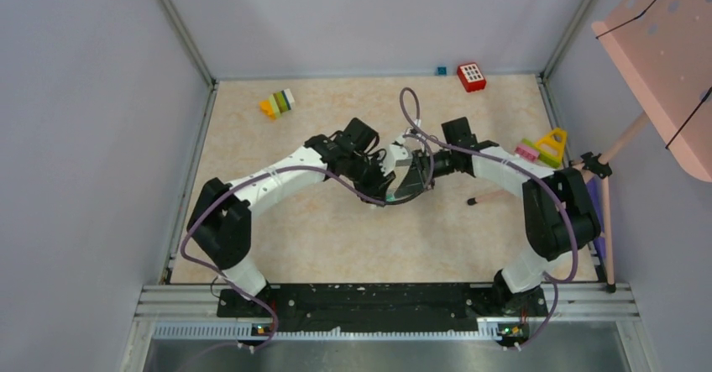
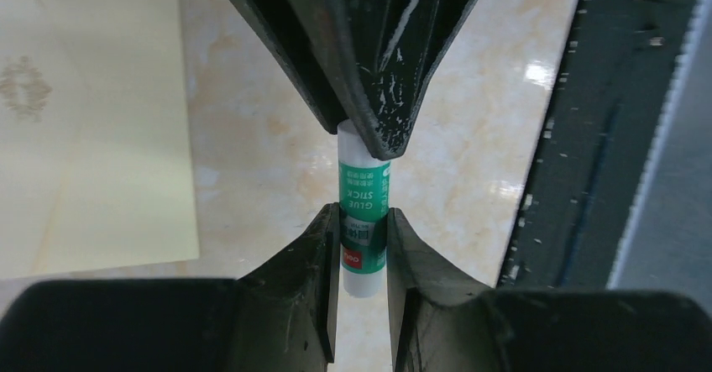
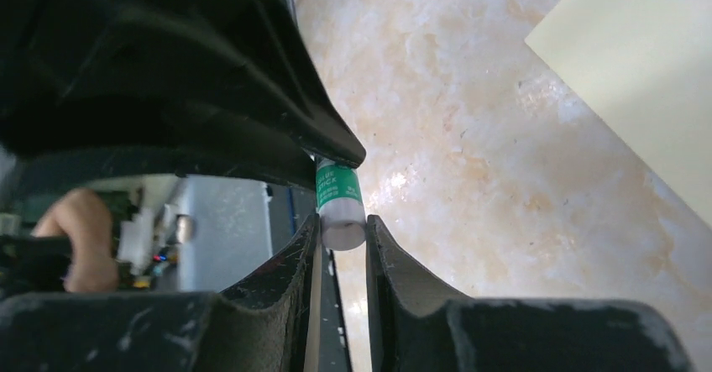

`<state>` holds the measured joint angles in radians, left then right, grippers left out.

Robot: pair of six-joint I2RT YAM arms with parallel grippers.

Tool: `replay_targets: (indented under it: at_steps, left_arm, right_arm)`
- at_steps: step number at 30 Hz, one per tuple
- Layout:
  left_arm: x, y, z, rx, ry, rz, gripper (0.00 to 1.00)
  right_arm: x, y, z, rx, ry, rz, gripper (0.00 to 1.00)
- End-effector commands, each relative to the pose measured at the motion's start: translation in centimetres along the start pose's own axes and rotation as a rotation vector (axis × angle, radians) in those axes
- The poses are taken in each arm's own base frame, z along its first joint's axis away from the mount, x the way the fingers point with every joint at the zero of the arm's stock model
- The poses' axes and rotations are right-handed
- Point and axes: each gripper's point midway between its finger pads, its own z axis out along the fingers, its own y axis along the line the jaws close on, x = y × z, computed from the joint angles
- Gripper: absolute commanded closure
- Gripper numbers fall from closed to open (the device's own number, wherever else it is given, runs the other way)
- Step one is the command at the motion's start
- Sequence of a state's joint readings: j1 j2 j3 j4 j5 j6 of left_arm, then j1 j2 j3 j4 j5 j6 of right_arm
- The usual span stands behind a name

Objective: Place the letter into the envelope and seal it
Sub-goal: Screw the solid glue.

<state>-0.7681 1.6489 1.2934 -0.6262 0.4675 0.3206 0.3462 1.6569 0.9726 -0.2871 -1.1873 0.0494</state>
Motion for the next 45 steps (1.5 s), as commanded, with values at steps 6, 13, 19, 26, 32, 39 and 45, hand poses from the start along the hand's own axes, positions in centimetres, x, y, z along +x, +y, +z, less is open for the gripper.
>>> replay_targets:
  at_steps: [6,13,19,26,32,39,45]
  left_arm:
    - [-3.0,-4.1,-4.0,0.533,-0.167,-0.196,1.00]
    - [-2.7,-4.7,-4.1,0.660,-0.174,-0.271,1.00]
    - [-2.7,-4.0,-4.5,0.609,-0.178,-0.251,1.00]
    - [-2.5,-1.5,-4.9,0.349,-0.179,-0.163,1.00]
    - [-1.8,1.0,-4.4,0.110,-0.150,-0.089,1.00]
    - [-1.5,1.6,-2.6,-0.136,-0.078,0.086,1.00]
    - [-2.0,2.3,-2.4,-0.240,-0.075,0.129,1.00]
  right_arm:
    - [1.0,5.0,-0.3,-0.118,0.063,-0.379,0.94]
    - [0.3,6.5,-0.3,-0.074,-0.012,-0.556,0.81]
    - [-0.4,7.2,-0.5,-0.067,-0.011,-0.476,0.54]
    - [-2.5,7.6,-1.8,-0.205,-0.027,-0.185,0.40]
    - [-3.7,5.4,-1.8,-0.197,-0.075,-0.022,0.40]
    - [-3.8,2.2,-0.7,-0.134,-0.064,0.144,0.42]
    - [-3.0,0.1,-0.1,-0.089,-0.055,0.214,0.46]
